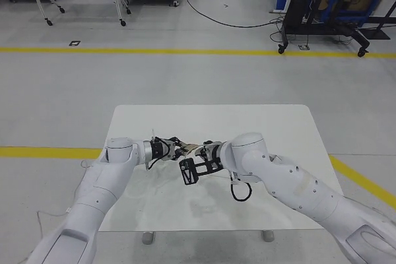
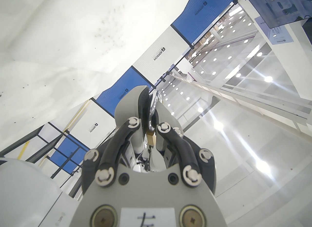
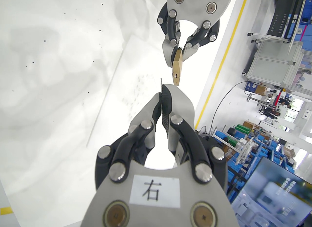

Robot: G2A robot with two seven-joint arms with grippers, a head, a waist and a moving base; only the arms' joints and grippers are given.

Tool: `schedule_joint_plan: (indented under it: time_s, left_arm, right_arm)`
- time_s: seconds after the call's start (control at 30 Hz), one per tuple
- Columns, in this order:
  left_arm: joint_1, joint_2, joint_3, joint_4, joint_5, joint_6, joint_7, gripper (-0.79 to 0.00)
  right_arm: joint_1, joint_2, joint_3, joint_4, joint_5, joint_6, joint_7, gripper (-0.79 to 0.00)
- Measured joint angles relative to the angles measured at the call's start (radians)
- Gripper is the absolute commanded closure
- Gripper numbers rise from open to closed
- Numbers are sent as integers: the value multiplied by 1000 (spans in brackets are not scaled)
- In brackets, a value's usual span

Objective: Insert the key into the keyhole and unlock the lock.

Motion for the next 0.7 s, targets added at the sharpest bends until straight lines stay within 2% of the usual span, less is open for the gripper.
schedule_joint_plan:
  time_s: [0.7]
  left_arm:
    - [15,7,16,-32,3,13,6,0]
  right_arm:
    - [24,-44,-45,51,-17,45,105,0]
